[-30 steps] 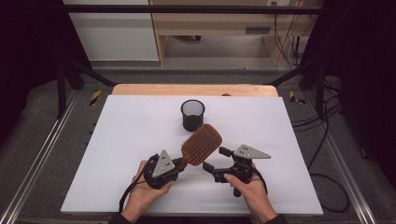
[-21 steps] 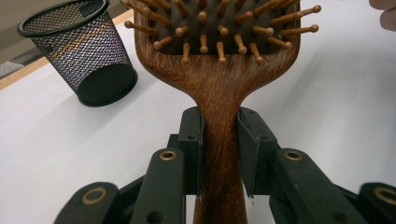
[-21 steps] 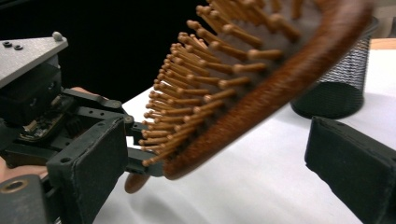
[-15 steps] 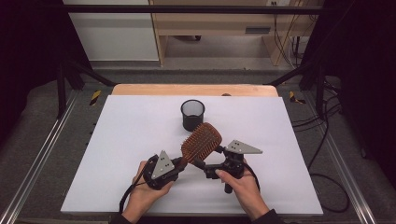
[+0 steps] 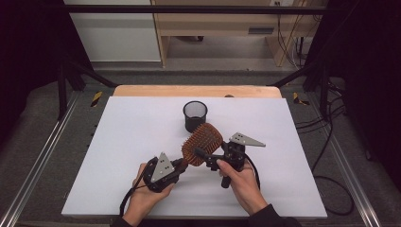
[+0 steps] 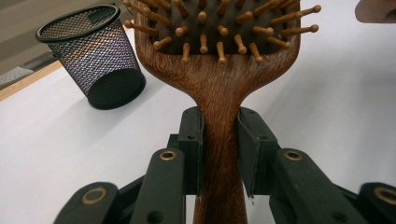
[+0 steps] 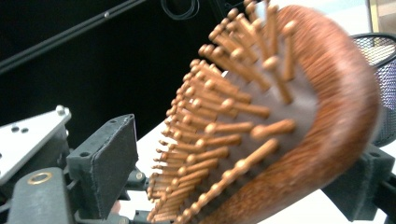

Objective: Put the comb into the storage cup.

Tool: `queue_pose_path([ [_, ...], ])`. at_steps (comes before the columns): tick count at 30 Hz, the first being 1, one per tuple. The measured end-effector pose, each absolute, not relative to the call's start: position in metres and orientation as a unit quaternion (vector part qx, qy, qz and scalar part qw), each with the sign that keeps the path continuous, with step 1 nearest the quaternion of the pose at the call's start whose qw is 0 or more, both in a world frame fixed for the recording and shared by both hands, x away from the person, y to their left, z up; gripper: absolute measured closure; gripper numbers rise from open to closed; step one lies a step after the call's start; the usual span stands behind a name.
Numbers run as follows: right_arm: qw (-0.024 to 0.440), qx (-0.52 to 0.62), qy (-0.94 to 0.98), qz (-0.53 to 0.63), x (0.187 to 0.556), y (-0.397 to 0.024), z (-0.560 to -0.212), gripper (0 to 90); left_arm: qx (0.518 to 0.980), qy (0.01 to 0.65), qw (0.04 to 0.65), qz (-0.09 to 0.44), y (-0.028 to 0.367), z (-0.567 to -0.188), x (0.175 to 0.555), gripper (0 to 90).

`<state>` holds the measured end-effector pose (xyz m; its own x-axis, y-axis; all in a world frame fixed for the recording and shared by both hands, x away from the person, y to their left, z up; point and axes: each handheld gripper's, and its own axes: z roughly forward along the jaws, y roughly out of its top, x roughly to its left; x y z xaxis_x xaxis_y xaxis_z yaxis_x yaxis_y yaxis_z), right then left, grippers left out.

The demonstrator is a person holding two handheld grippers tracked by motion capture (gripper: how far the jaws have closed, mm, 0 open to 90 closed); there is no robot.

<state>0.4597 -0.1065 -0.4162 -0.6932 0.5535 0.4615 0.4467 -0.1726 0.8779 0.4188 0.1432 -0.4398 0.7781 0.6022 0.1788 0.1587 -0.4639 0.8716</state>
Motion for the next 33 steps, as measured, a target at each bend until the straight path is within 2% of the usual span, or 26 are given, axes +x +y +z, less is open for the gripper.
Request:
queue_pose_path([
  [19, 0.029, 0.397, 0.627, 0.670, 0.467, -0.104, -0.404, 21.5, 0.812, 0.244, 0.471, 0.243, 0.146, -0.440, 0.420, 72.7],
  [33, 0.017, 0.408, 0.599, 0.689, 0.470, -0.103, -0.405, 32.5, 0.805, 0.253, 0.480, 0.240, 0.149, -0.441, 0.421, 72.7],
])
